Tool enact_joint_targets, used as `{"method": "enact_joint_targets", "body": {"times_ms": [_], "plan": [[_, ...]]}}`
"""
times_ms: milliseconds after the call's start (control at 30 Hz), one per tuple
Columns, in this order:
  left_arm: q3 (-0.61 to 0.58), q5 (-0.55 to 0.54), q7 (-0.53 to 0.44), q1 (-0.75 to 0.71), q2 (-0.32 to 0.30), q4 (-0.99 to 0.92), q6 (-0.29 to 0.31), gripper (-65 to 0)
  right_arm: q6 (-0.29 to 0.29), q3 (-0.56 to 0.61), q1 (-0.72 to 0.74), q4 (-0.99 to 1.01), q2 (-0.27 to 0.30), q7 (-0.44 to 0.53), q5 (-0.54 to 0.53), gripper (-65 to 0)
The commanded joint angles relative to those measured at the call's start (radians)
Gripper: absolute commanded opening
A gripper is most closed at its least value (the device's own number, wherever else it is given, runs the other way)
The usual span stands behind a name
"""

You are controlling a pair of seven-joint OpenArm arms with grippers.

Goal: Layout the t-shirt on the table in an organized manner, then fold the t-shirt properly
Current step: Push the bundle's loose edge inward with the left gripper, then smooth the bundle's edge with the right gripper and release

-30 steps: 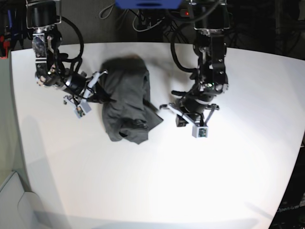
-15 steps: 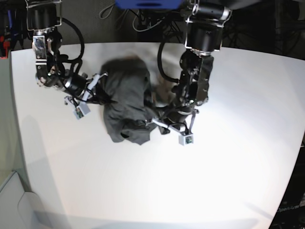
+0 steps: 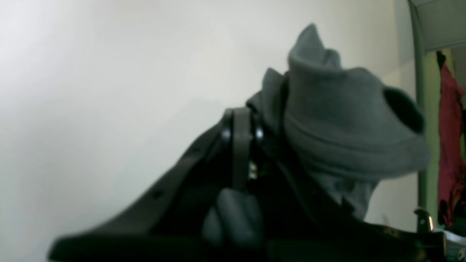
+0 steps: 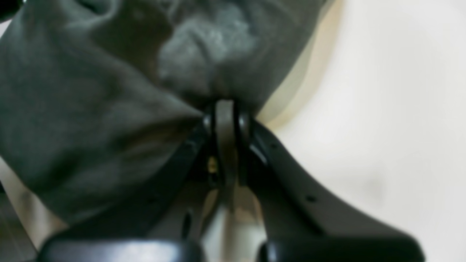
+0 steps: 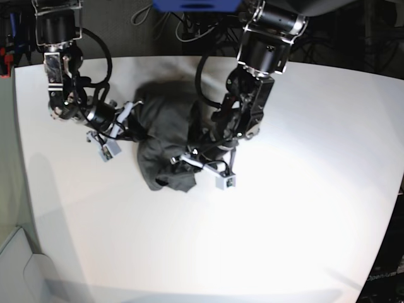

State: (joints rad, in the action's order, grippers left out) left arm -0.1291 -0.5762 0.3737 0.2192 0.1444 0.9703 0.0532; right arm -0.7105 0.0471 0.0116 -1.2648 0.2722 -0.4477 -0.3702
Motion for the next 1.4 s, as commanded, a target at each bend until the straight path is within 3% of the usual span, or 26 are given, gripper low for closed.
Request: {"method": "enact_joint_targets", "body": {"times_ms": [0, 100, 167, 300, 567, 800, 1000, 1167, 1367], "plan": [[-0.007, -0.018, 0.000, 0.018, 0.013, 0.012, 0.053, -64.8, 0.012, 0.013, 0.004, 0.003, 0.002, -0.055, 0.052, -65.0], [0.001, -0.015, -0.018, 0.019, 0.013, 0.014, 0.153, -64.8, 0.012, 0.049, 0.004, 0.003, 0.002, -0.055, 0.052, -65.0], [0.001, -0.015, -0.063, 0.019, 0.013, 0.022, 0.176, -64.9, 0.012, 0.064, 0.003, 0.003, 0.002, -0.055, 0.052, -65.0], [0.001, -0.017, -0.121, 0.035, 0.013, 0.023, 0.176, -64.9, 0.012, 0.067, 0.003, 0.003, 0.002, -0.055, 0.052, -65.0], [0.049, -0.021, -0.118, 0.056, -0.061, 0.028, 0.176, -64.9, 0.012, 0.067, 0.006, 0.003, 0.006, -0.055, 0.052, -65.0], [0.075, -0.021, -0.115, 0.053, -0.159, 0.042, 0.176, -64.9, 0.012, 0.067, 0.006, 0.003, 0.008, -0.055, 0.052, -65.0], [0.104, -0.023, -0.114, -0.045, -0.286, 0.227, 0.165, -64.9, 0.012, 0.058, 0.008, -0.065, 0.032, -0.055, 0.049, -65.0], [0.165, -0.023, 0.015, -0.151, -0.372, 0.404, 0.099, -64.9, 0.012, 0.058, 0.006, -0.220, 0.045, -0.064, 0.049, -65.0], [0.316, -0.023, 0.090, -0.278, -0.385, 0.562, 0.099, -64.9, 0.012, 0.064, 0.004, -0.349, 0.020, -0.067, 0.047, -65.0]]}}
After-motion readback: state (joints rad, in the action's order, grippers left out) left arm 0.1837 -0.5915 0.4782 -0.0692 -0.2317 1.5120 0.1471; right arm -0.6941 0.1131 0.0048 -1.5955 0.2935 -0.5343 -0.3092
